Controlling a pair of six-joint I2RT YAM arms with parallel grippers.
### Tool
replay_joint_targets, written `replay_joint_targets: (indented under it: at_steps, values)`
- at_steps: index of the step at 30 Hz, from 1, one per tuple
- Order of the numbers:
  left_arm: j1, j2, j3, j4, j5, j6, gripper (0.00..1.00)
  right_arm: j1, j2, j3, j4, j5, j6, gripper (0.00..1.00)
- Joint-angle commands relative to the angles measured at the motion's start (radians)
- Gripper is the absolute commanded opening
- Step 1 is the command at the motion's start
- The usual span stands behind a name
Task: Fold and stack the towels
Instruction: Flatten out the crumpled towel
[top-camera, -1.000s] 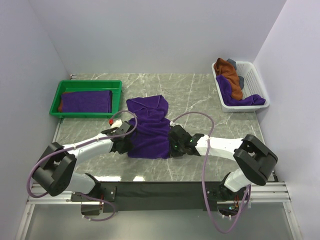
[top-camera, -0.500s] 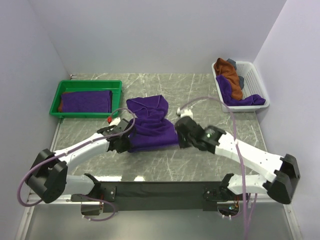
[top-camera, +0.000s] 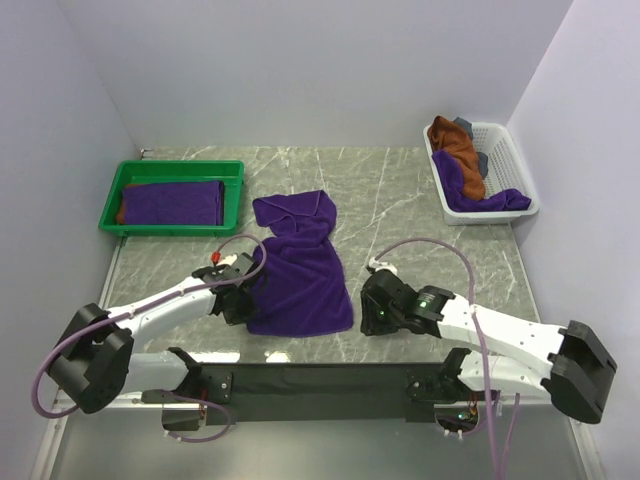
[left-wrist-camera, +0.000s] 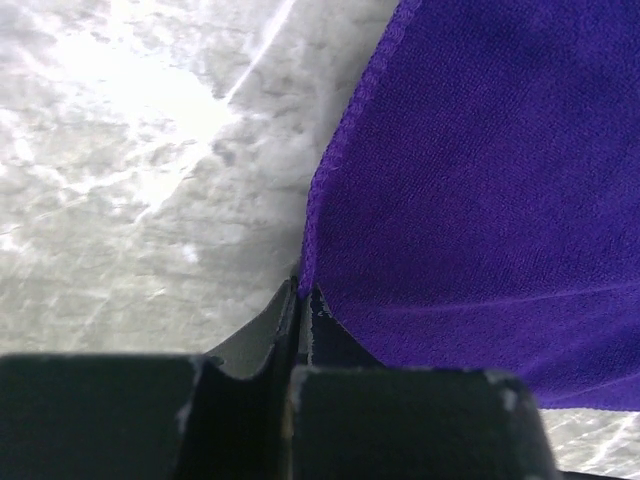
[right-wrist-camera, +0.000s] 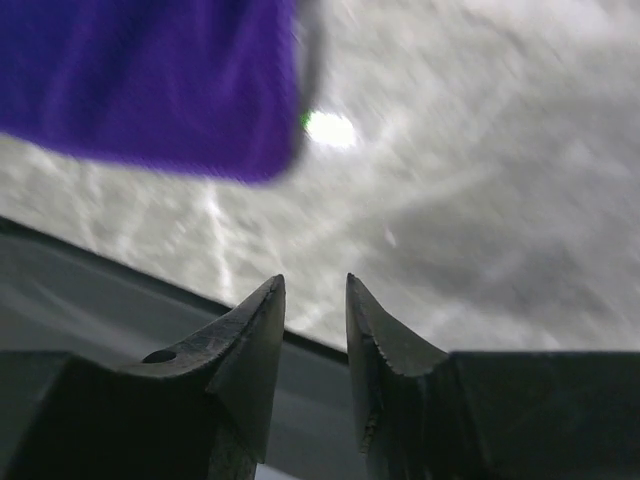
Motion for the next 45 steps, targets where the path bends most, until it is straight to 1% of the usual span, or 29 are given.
replay_joint_targets:
  at_steps: [1,5,7,14,15,20,28,37,40,45]
  values:
    - [-0.004,-0.029,0.02,-0.047,-0.038,-0.011,0.04,-0.001,0.058,0.029,0.183,0.018,0.041,0.38]
    - [-0.004,-0.03,0.023,-0.054,-0.045,-0.013,0.04,-0.004,0.142,0.03,0.259,0.035,0.052,0.42]
    - [-0.006,-0.029,0.018,-0.051,-0.041,-0.016,0.04,-0.003,0.17,0.034,0.287,0.047,0.056,0.42]
    - [-0.012,-0.035,0.014,-0.051,-0.041,-0.021,0.04,-0.003,0.264,0.049,0.333,0.033,0.043,0.36]
    - [-0.012,-0.035,0.014,-0.051,-0.041,-0.021,0.04,-0.003,0.27,0.052,0.332,0.035,0.04,0.34]
    - [-0.013,-0.041,0.02,-0.067,-0.047,-0.027,0.04,-0.001,0.296,0.073,0.298,0.076,0.023,0.33]
    - [-0.012,-0.082,0.063,-0.135,-0.085,-0.044,0.03,-0.001,0.255,0.107,0.229,0.11,0.0,0.38]
    - [-0.013,-0.085,0.064,-0.141,-0.078,-0.039,0.02,0.002,0.34,0.126,0.224,0.063,-0.019,0.38]
    - [-0.013,-0.099,0.074,-0.152,-0.084,-0.042,0.02,0.011,0.373,0.136,0.216,0.064,-0.023,0.37]
    - [-0.013,-0.124,0.104,-0.198,-0.101,-0.044,0.02,0.046,0.422,0.181,0.183,0.108,-0.029,0.37]
